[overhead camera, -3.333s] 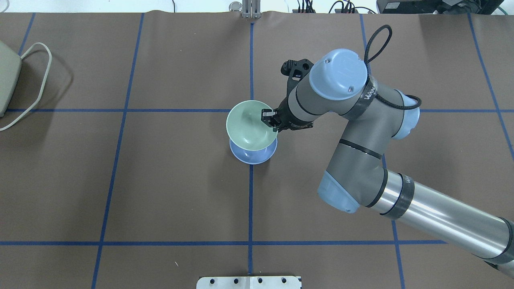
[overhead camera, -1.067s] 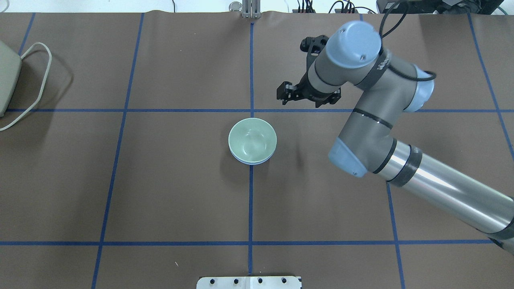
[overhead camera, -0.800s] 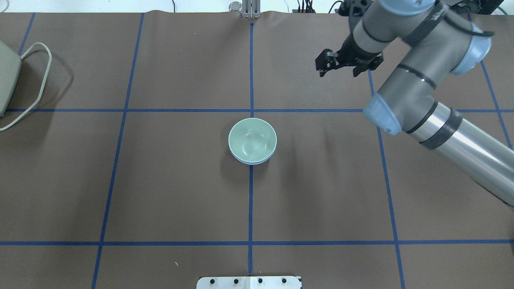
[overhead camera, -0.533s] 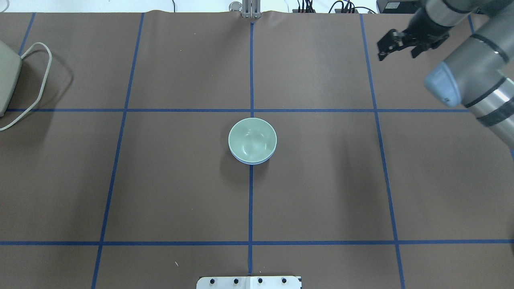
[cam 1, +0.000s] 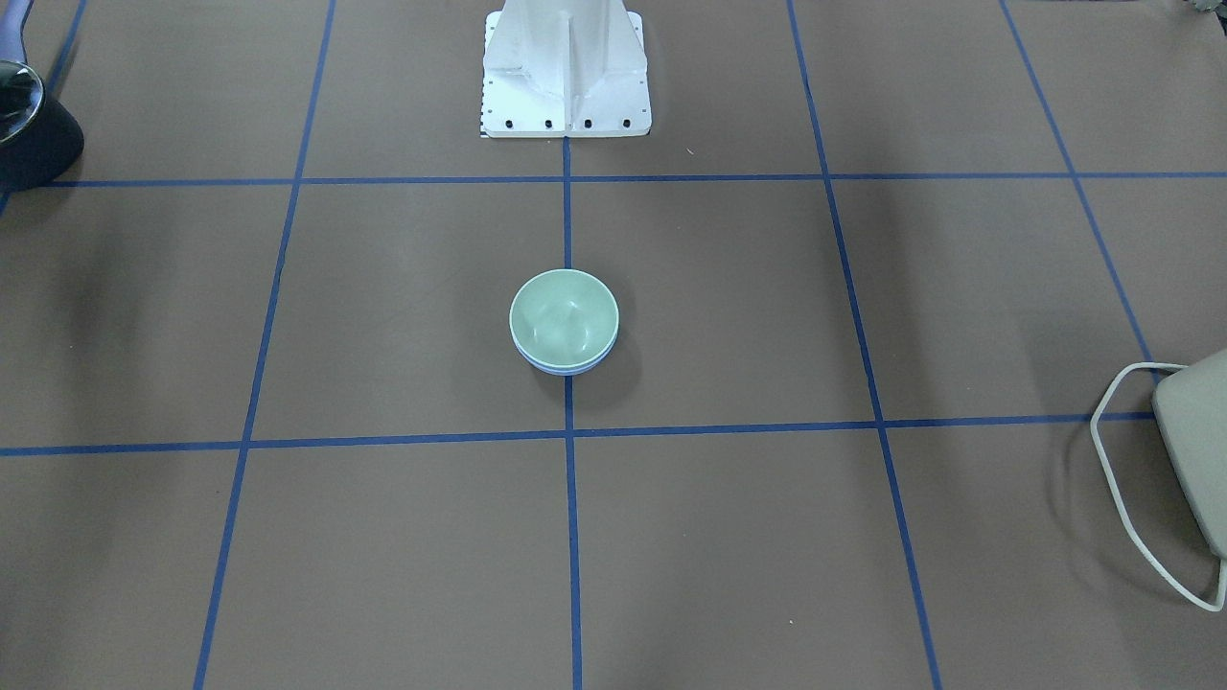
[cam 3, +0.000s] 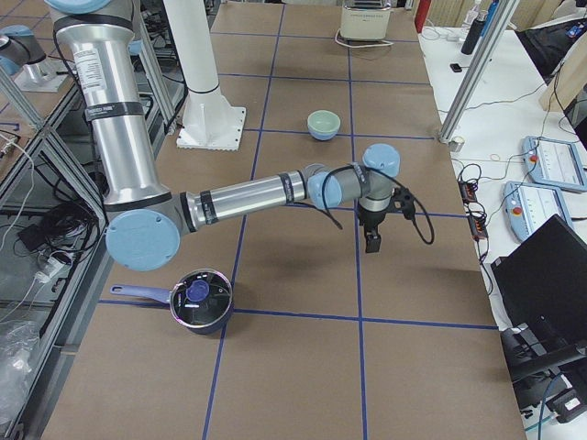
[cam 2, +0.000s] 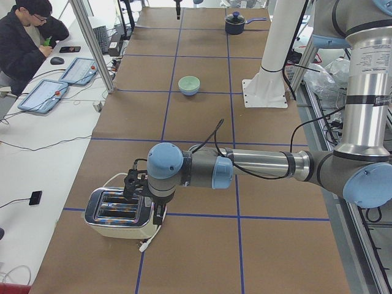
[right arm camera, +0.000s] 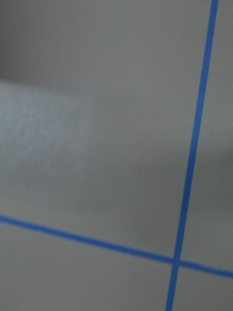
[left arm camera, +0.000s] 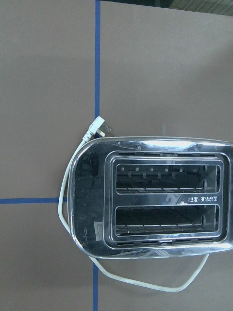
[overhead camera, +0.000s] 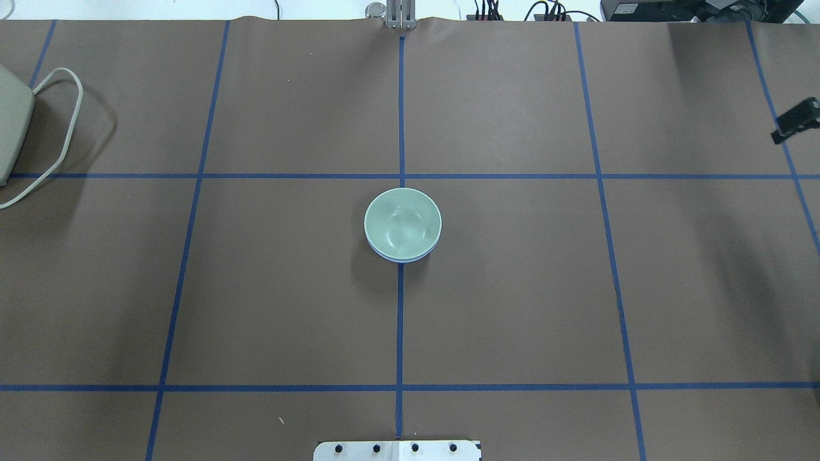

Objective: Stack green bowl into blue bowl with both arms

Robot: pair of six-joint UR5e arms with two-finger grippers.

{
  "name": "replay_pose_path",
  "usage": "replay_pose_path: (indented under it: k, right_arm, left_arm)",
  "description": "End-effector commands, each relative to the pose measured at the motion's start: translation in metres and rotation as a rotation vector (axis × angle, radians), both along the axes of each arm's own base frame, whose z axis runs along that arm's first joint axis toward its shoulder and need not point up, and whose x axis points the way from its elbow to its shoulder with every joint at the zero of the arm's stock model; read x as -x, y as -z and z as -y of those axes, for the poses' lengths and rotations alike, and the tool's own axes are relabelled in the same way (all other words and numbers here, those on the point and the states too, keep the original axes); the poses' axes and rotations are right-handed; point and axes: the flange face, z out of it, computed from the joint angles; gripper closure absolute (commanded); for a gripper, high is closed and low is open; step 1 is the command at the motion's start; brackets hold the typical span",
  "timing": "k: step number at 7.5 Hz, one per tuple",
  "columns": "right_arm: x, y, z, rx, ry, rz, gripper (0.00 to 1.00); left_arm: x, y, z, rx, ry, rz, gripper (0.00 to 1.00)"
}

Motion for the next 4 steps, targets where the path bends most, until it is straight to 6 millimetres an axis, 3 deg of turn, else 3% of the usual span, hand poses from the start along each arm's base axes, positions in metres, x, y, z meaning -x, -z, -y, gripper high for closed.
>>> replay_pose_path:
  k: [1, 2, 3, 4]
  right_arm:
    - [-0.090, -0.091, -0.073, 0.029, 0.017, -0.052, 0.00]
    - [-0.106, -0.111, -0.095, 0.060, 0.007, -0.072, 0.00]
    - [-0.112, -0.129, -0.110, 0.093, -0.001, -0.102, 0.00]
    - [-0.116, -0.128, -0.111, 0.093, -0.009, -0.121, 0.00]
  left_arm:
    - [-0.039, -0.008, 0.007, 0.024, -0.084, 0.130, 0.02]
    - [-0.046, -0.010, 0.008, 0.031, -0.099, 0.146, 0.02]
    - [-0.050, -0.034, -0.016, 0.059, -0.112, 0.145, 0.02]
    - [-0.052, -0.040, -0.022, 0.085, -0.114, 0.134, 0.02]
